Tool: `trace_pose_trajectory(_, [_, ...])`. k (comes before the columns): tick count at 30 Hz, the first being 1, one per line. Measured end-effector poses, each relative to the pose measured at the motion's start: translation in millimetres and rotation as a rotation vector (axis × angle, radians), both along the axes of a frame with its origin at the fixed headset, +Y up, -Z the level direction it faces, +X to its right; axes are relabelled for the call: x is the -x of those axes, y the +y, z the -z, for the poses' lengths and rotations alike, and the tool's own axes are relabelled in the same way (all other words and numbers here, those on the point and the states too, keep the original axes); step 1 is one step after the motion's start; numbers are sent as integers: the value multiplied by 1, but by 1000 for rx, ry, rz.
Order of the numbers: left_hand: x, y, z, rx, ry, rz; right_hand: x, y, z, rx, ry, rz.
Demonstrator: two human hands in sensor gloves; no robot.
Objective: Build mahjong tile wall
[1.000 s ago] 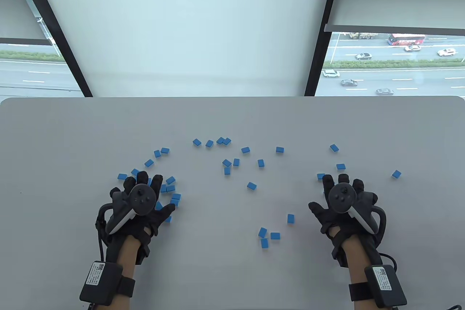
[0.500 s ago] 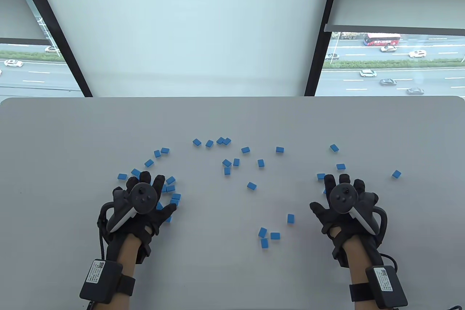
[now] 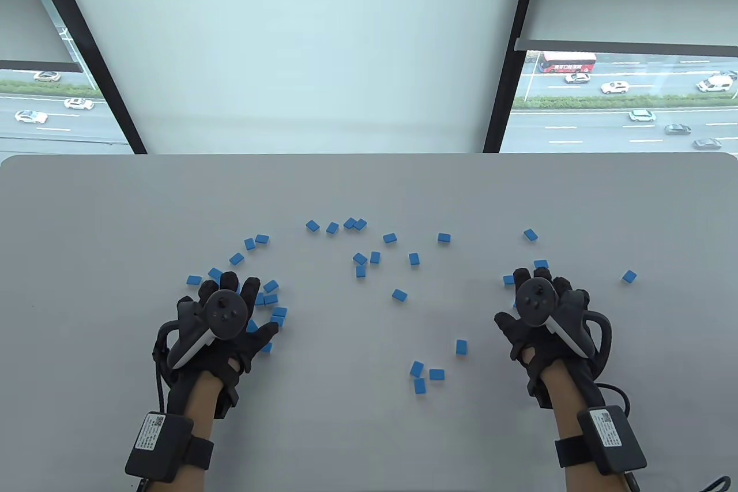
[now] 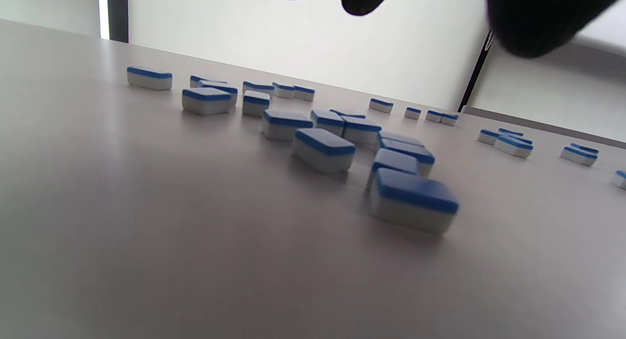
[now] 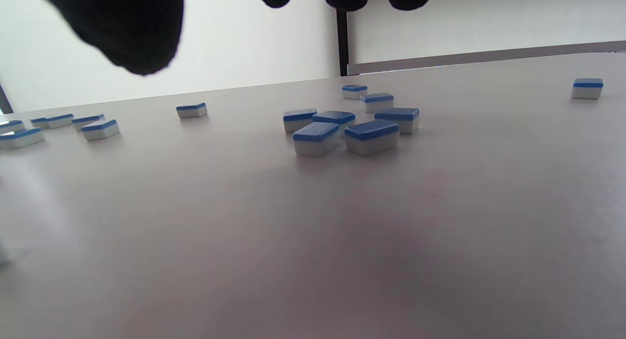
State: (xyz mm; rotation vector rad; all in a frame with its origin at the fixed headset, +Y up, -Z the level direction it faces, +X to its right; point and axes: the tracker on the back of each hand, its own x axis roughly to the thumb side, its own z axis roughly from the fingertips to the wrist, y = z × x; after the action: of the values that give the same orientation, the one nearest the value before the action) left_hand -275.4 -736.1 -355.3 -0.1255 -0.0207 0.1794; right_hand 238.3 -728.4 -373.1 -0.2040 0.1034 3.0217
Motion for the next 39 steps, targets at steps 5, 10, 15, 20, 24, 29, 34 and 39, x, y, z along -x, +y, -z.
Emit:
trace_pose_trajectory(5, [0,0,1,3,-2,3,-2,3,16,3,-3,-40])
trace_pose_trajectory(10, [0,2,2,-1,-1,9,-5,-4,20,-2,-16,-29])
trace_pose_trajectory(15, [-2,1,1,1,-4,13,-5,-23,19,52,-7,-44])
trace_pose_trajectory(20, [-4,1,2,3,-11,22,-1,-31,19,54,-5,-104])
trace_pose_trajectory(24, [-5,0,2,9,-14,22,0,-34,22,26,-13,-162])
trace_pose_trajectory(29, [-6,1,2,10,-13,25,0,-34,25,13,-19,-179])
trace_pose_trajectory(34, [-6,1,2,13,-10,28,1,-35,26,13,-25,-206])
trace_pose_trajectory(39, [-6,1,2,11,-8,27,1,-35,27,11,-30,-192])
